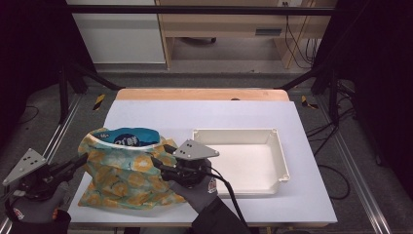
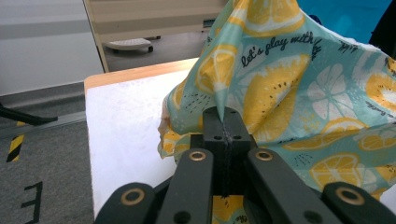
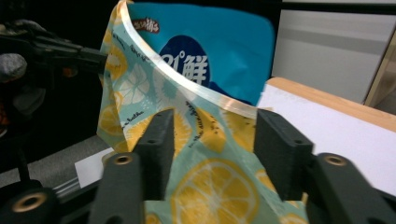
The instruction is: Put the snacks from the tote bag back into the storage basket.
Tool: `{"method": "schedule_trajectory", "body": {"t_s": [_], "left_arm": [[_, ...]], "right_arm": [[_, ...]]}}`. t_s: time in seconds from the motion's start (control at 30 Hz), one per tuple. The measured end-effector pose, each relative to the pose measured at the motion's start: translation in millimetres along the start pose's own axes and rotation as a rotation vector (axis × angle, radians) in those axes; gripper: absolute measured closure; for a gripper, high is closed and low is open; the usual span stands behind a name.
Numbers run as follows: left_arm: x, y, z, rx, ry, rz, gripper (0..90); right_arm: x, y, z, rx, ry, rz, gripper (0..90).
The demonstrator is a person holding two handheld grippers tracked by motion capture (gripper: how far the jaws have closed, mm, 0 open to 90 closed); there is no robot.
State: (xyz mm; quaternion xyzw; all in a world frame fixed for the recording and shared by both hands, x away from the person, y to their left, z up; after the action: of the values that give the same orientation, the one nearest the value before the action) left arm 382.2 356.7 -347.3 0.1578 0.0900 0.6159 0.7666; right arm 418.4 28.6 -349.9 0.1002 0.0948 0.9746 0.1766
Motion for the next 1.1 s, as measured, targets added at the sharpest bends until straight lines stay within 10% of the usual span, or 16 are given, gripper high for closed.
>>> {"method": "schedule_trajectory", "body": {"t_s": [0.13,0.37,1.1], "left_arm": [[0.3,0.8,-0.4,-0.003,-0.001,0.006,90.0],[3.3,-1.1,-3.9,0.001,0.014,0.022,90.0],[3.6,-3.5,-31.7,0.074,-0.004,0.05,90.0]], "right_arm": [[-1.0,-14.5,-6.6,0.05,-0.005,-0.034,50.2],[-7.3,-15.7,-14.7,0.075,-0.019,-0.095,90.0],[2.0,-16.0,-20.8,0.108,0.02,-0.066,90.0]]}}
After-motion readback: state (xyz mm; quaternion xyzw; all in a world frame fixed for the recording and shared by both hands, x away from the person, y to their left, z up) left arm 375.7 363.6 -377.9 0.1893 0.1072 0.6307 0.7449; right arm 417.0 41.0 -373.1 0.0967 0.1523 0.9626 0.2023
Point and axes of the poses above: each handheld gripper's, and its own axes: y roughly backward along the jaws, z roughly out of its top, x roughly to its left, the point moved 2 cm from there along -y, roughly forward along the jaws, and after that the axes turned 15 degrees about z, right-handed, at the moved point
